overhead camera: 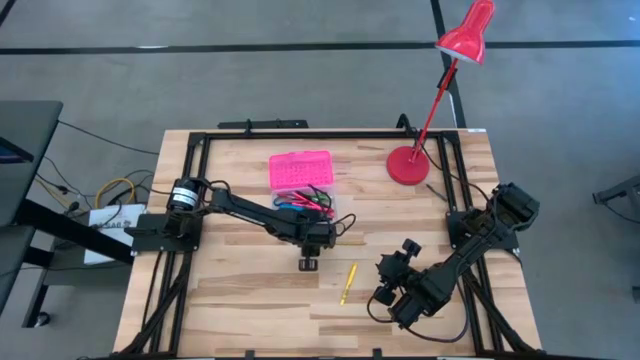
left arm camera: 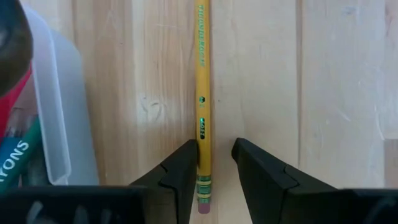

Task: Pick & place school supplies into a supply box
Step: Put the yellow pencil into the pink supply box

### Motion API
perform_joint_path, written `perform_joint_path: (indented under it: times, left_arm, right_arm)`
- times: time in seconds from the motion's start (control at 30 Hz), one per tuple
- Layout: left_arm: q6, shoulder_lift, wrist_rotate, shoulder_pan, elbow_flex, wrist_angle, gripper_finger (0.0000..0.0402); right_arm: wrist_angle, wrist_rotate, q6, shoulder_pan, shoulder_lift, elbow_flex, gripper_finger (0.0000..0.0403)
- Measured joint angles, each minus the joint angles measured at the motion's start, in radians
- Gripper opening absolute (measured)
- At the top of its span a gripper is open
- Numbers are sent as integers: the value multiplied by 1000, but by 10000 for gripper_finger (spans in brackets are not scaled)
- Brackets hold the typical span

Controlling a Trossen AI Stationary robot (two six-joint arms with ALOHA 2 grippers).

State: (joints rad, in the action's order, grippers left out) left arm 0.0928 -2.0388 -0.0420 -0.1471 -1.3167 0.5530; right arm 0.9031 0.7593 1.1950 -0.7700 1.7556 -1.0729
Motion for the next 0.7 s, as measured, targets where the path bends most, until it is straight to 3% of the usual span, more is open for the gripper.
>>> perform_joint_path:
  times: [0.43,0.7]
  left_arm:
    - [-64,0,26,-3,2,-36,109]
    - [-105,-7,-23,-6,-41,-33,109]
  right_arm:
    - [0,0,-2,0,0,0,127]
    - [0,0,-1,0,0,0,127]
